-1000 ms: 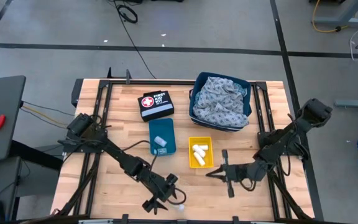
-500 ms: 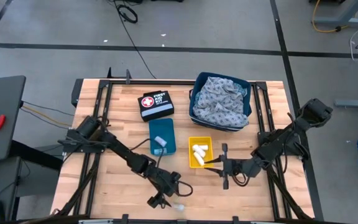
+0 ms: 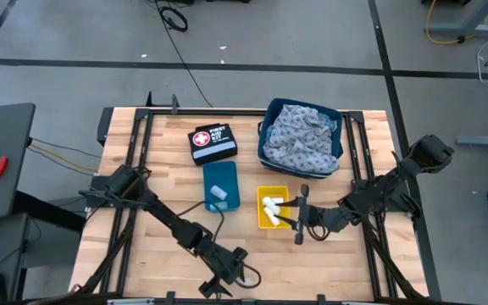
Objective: Pick & place medical supplies in basket/bin
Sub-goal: Put the transparent pill bottle into the blue bin
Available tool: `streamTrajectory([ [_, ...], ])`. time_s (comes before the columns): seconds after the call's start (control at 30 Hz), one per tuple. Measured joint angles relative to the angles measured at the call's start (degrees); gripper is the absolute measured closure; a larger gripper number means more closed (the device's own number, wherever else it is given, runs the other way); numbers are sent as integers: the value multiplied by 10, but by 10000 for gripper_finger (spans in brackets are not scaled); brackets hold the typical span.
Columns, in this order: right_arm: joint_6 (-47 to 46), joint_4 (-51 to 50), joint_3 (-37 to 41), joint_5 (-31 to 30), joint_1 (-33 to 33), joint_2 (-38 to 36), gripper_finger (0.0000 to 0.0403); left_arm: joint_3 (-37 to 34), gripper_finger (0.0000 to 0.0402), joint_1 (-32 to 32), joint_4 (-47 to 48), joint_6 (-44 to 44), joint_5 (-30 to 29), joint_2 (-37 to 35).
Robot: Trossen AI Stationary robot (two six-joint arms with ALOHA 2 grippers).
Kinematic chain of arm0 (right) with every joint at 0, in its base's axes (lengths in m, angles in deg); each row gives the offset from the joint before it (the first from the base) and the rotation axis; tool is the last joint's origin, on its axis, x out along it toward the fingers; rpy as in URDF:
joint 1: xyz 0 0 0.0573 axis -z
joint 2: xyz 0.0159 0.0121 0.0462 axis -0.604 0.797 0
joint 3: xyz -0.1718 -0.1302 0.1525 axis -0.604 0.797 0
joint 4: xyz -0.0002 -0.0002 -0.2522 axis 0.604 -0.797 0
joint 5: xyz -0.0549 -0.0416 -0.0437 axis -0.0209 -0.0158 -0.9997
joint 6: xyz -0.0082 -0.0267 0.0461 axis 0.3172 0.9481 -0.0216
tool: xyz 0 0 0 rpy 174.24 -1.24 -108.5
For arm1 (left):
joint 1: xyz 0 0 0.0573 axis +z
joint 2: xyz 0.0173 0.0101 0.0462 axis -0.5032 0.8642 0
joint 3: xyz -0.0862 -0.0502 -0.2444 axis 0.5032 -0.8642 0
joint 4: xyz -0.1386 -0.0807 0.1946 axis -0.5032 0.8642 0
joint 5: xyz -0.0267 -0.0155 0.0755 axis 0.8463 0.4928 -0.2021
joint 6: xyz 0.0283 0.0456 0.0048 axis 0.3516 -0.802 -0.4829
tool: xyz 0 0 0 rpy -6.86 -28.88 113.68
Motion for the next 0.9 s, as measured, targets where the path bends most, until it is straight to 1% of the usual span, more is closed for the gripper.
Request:
streamTrajectory([
  [0.17, -13, 6, -1, 0, 3, -1, 236, 27, 117, -8, 25, -4, -12, 15],
  [0.33, -40, 5, -1, 4, -2, -1, 236, 30, 117, -10, 25, -5, -62, 17],
  [0.47, -50, 5, -1, 6, -12, -1, 236, 30, 117, -9, 26, 3, -80, 17],
  [0.63, -50, 5, -1, 6, -24, -1, 236, 30, 113, -9, 33, 28, -86, 26],
  [0.7, -50, 5, -1, 6, -26, -1, 236, 31, 112, -9, 31, 44, -77, 34],
  [0.9, -43, 5, -1, 6, -32, -1, 236, 32, 114, -8, 35, 62, -96, 44],
])
